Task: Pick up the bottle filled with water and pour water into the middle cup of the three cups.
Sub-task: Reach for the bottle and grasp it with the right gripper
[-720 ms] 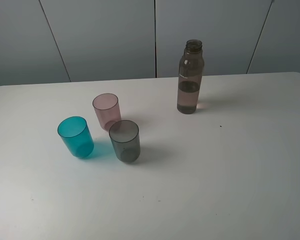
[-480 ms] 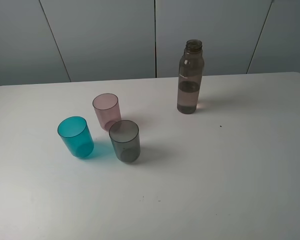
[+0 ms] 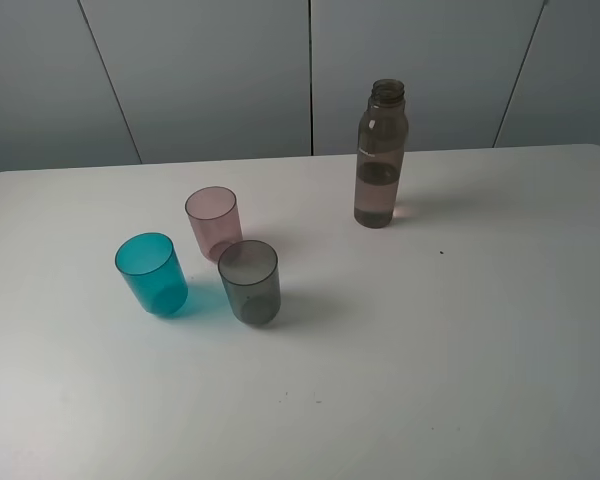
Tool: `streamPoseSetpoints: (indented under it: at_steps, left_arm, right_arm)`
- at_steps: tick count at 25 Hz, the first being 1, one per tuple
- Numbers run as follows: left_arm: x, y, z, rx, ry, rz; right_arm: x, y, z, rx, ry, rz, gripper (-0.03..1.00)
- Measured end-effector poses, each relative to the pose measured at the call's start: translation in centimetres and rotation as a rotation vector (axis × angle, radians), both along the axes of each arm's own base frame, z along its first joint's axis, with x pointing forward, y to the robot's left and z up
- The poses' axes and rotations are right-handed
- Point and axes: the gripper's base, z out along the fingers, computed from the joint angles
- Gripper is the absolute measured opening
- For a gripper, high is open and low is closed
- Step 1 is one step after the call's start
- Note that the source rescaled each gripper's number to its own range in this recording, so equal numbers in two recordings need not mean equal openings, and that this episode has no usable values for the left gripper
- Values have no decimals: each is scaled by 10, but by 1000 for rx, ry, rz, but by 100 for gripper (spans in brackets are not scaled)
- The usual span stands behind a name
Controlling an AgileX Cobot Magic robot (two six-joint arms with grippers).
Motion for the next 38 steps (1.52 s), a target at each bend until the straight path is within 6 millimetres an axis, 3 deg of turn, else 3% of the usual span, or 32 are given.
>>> streamPoseSetpoints:
  at_steps: [26, 29, 32, 38]
  left_arm:
    - [0, 0, 0, 0, 0, 0]
    - [0, 0, 0, 0, 0, 0]
    - [0, 0, 0, 0, 0, 0]
    - [0, 0, 0, 0, 0, 0]
  right_arm:
    - [2, 2, 0, 18, 11, 12, 100]
    - [14, 2, 11, 26, 35, 12, 100]
    - [36, 2, 33, 49, -5, 13, 100]
    - [94, 1, 57, 88, -18, -2, 100]
